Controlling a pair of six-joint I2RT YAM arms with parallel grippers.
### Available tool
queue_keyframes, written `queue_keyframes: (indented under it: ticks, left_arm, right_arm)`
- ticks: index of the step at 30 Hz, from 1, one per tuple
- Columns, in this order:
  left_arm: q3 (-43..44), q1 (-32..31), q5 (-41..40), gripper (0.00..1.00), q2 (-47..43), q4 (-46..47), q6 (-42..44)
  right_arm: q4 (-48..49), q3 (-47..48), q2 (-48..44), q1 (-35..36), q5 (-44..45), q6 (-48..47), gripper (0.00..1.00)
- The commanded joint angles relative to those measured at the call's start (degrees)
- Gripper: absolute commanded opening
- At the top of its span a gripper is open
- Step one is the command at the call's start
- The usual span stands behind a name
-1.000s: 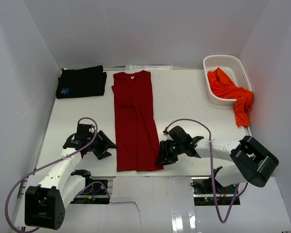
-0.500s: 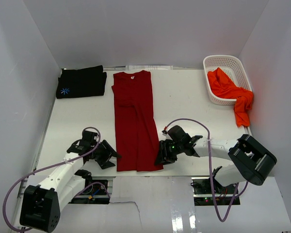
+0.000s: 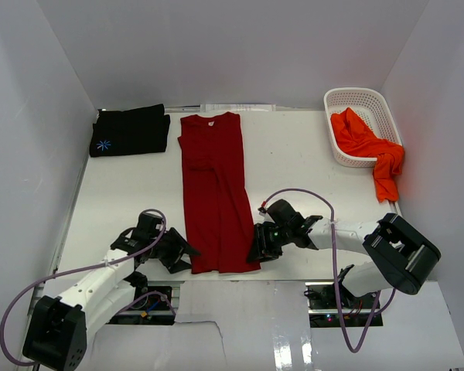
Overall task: Fold and stack the t-shirts
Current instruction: Grab the bottom of the folded rectangular tshirt with both arms
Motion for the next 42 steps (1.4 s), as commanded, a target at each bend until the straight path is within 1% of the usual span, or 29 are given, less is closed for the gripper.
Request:
queue_keyframes:
  ticks: [1, 3, 4, 7, 8, 11, 18, 23, 24, 28, 42]
  left_arm:
    - [-3.3, -0.3, -6.0, 0.63, -0.3, -5.6, -0.5]
    - [-2.5, -0.3, -6.2, 0.63, -1.8, -8.1, 0.3]
    - [-2.3, -0.3, -6.4, 0.63, -2.5, -11.1, 0.5]
    - [-1.4, -0.3, -7.6, 0.63, -6.6, -16.5, 1.1]
    - [-1.5, -0.4, -7.2, 0.64, -7.5, -16.8, 1.1]
    - [-2.4, -0.8, -6.4, 0.64, -9.1, -16.9, -0.2]
    - [-2.5, -0.9, -7.5, 0.63, -7.4, -16.3, -0.3]
    - [-5.2, -0.8, -6.9, 0.60, -7.2, -13.5, -1.5]
    - [-5.4, -0.9, -6.8, 0.59, -7.2, -13.1, -1.6]
    - [-5.3, -0.9, -7.1, 0.47, -7.1, -13.0, -1.5]
    - [-5.4, -0.9, -7.0, 0.47, -7.1, -12.5, -1.2]
  right_arm:
    - [-4.9, -1.9, 1.6, -0.3, 6.3, -3.1, 0.40]
    - [-4.8, -2.0, 1.5, -0.4, 6.3, -3.1, 0.40]
    - [-4.8, -2.0, 1.5, -0.5, 6.3, -3.1, 0.40]
    - [-4.9, -2.0, 1.6, -0.6, 6.3, -3.2, 0.40]
    - [-4.8, -2.0, 1.6, -0.6, 6.3, -3.2, 0.40]
    - [-4.8, -2.0, 1.6, -0.6, 6.3, -3.2, 0.40]
    - [-4.8, -2.1, 1.3, -0.7, 5.8, -3.2, 0.39]
    - [-4.8, -2.9, 0.6, -0.6, 5.0, -2.6, 0.39]
    - [-5.1, -3.1, 0.4, -0.6, 5.1, -2.4, 0.39]
    - [-5.7, -4.1, -1.3, -0.6, 5.0, -1.9, 0.40]
    - [-7.0, -6.5, -3.2, -0.1, 5.6, -1.4, 0.39]
